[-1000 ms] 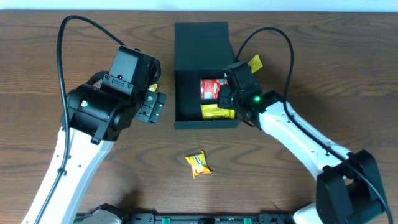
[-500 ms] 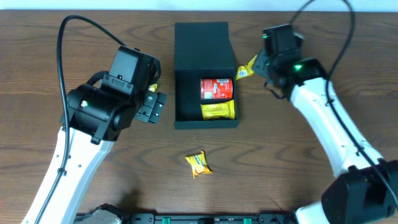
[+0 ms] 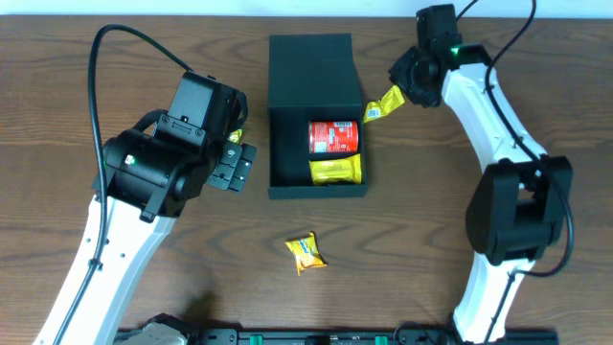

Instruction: Pack container

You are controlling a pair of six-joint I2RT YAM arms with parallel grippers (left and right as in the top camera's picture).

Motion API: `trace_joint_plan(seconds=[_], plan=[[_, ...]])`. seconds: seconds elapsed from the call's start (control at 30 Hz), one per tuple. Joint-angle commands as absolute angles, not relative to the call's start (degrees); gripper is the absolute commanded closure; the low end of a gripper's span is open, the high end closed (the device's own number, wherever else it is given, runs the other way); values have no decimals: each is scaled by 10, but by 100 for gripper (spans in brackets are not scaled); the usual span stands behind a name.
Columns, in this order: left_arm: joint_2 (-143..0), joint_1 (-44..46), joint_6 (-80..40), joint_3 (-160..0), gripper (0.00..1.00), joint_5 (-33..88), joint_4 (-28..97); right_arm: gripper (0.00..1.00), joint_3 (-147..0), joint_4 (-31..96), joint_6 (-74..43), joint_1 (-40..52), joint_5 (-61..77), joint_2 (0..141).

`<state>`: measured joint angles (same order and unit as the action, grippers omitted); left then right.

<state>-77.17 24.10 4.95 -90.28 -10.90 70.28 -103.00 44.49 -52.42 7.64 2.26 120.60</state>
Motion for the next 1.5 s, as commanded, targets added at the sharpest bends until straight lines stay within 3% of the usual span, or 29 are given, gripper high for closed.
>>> trace_joint_plan(seconds=[0.0,0.77,0.87,1.13,1.47], plan=[[-775,240,51,-907,4,-108,705,68,-1065,447,-557,62,62,1221],[-775,240,52,-907,5,-109,707,78,-1064,432,-567,52,110,1314],[-775,240,52,-907,5,-109,707,85,-1064,424,-563,52,109,1314],[-775,240,52,-907,5,-109,707,71,-1064,398,-556,40,110,1314],[-775,240,52,-907,4,-109,702,76,-1064,381,-546,27,109,1314]])
